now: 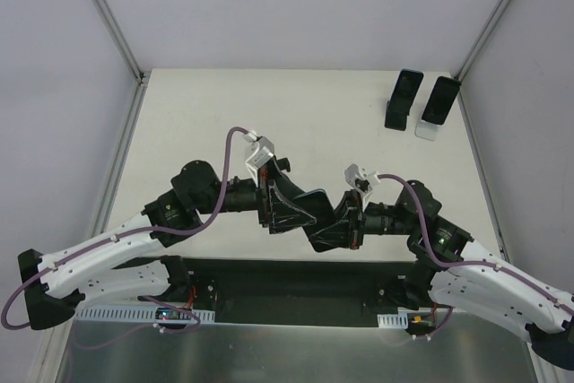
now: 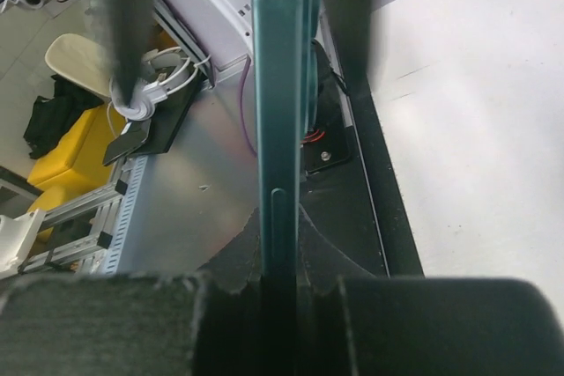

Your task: Place the phone on the phone stand

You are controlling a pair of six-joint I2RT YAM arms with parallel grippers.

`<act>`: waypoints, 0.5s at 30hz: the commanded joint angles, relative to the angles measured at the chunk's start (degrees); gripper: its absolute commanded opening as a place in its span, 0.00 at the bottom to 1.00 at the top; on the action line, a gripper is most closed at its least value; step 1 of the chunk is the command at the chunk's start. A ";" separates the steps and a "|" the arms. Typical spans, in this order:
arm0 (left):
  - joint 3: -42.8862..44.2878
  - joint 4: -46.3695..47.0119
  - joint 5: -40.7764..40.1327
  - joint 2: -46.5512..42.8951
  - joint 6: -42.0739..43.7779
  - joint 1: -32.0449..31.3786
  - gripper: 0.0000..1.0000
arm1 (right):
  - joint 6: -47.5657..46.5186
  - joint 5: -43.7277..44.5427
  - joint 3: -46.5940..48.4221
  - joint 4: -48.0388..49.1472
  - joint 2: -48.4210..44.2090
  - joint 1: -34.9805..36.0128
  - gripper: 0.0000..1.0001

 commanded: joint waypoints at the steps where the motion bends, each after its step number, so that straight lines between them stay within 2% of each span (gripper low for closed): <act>1: 2.98 7.96 8.42 2.55 -1.08 0.51 0.47 | 1.15 -3.76 1.53 7.41 -0.15 -0.16 0.01; 3: 3.60 7.09 8.95 3.25 -1.25 0.51 0.35 | 0.97 -3.84 1.53 7.32 0.11 -0.25 0.01; 4: 3.87 6.82 8.86 3.34 -1.25 0.51 0.33 | 0.79 -3.76 1.44 7.32 0.03 -0.25 0.01; 12: 4.57 5.33 8.16 3.78 -1.16 0.51 0.29 | -0.17 -3.14 2.06 7.32 2.57 -0.25 0.01; 14: 5.27 4.19 7.55 4.22 -1.51 0.51 0.21 | -0.35 -2.79 2.32 7.59 3.01 -0.25 0.01; 15: 5.62 3.57 7.20 4.31 -1.52 0.51 0.10 | -0.44 -2.88 2.23 7.85 3.54 -0.25 0.01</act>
